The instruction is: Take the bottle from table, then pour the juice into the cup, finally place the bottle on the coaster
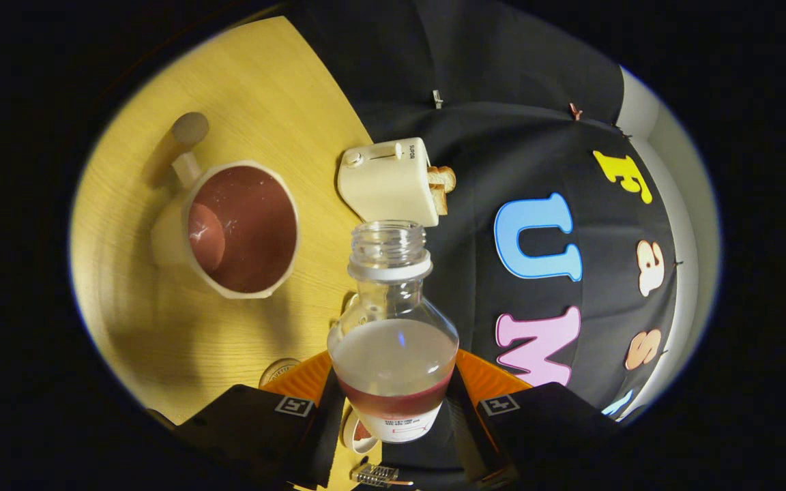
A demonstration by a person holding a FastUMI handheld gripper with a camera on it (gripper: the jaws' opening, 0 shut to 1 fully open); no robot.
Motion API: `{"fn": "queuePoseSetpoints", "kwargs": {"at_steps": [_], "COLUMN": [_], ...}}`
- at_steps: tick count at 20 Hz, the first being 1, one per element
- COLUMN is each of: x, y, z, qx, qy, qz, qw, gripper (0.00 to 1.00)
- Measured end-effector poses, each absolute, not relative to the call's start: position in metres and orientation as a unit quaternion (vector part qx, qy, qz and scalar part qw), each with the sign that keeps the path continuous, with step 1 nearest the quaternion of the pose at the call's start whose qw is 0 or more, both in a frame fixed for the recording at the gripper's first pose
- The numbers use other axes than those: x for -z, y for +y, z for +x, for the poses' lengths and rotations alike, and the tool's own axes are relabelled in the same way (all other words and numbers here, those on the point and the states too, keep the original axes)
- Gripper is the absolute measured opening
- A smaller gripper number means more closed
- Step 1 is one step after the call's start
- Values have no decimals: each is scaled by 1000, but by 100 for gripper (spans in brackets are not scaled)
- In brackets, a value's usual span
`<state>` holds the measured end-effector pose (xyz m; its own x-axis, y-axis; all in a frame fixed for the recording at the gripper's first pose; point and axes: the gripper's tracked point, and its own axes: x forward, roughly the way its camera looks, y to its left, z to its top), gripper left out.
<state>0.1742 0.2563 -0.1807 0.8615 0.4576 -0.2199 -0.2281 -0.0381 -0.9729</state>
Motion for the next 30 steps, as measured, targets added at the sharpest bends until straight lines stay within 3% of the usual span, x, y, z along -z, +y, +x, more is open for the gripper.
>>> {"fn": "queuePoseSetpoints", "kwargs": {"at_steps": [30], "x": [200], "y": [279], "z": [187], "qx": [-264], "qy": [-158], "qz": [-793], "qw": [526], "gripper": [73]}}
